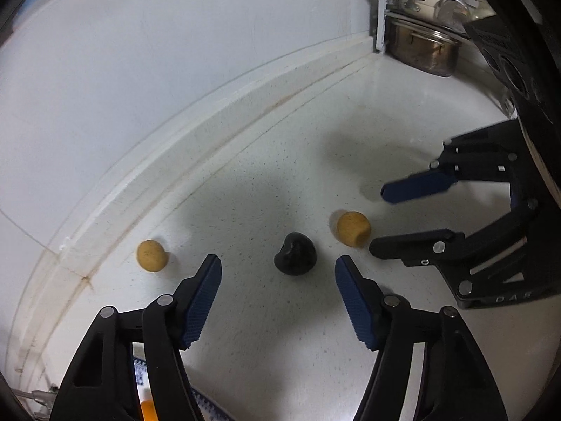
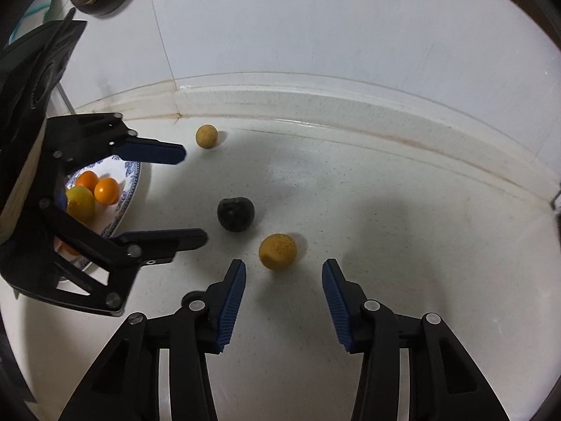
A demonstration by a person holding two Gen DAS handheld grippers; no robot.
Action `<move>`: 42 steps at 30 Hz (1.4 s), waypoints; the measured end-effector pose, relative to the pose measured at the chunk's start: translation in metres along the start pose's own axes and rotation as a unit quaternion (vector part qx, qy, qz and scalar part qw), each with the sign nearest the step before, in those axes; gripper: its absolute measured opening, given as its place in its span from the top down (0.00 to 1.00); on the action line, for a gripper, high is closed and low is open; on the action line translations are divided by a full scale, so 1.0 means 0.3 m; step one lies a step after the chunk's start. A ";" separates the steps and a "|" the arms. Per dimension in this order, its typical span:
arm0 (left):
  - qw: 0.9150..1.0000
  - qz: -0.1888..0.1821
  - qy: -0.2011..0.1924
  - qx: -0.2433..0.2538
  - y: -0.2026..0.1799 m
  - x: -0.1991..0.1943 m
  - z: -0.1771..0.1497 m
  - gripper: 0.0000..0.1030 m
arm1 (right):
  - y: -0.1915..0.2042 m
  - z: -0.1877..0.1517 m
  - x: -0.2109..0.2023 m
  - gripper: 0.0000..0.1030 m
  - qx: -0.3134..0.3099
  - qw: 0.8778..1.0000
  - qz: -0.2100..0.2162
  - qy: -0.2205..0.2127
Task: Organize fruits
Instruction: 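Grasp a dark plum with the left tool while the right tool grasps a small yellow fruit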
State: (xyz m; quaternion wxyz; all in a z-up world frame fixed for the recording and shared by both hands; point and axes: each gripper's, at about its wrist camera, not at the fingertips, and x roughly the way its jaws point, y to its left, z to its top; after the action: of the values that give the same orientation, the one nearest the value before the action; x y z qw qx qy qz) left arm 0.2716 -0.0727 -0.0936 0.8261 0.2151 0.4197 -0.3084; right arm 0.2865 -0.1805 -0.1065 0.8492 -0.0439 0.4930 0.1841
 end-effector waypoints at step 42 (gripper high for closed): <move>0.996 0.004 -0.053 -0.073 -0.024 -0.231 -0.052 0.71 | 0.055 0.004 -0.114 0.72 0.011 0.998 0.031 -0.059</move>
State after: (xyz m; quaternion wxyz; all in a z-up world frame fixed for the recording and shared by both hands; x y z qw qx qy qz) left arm 0.2262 -0.0454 -0.0458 0.8620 0.1389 0.3959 -0.2843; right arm 0.2664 -0.1741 -0.0749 0.8710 -0.0084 0.4454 0.2073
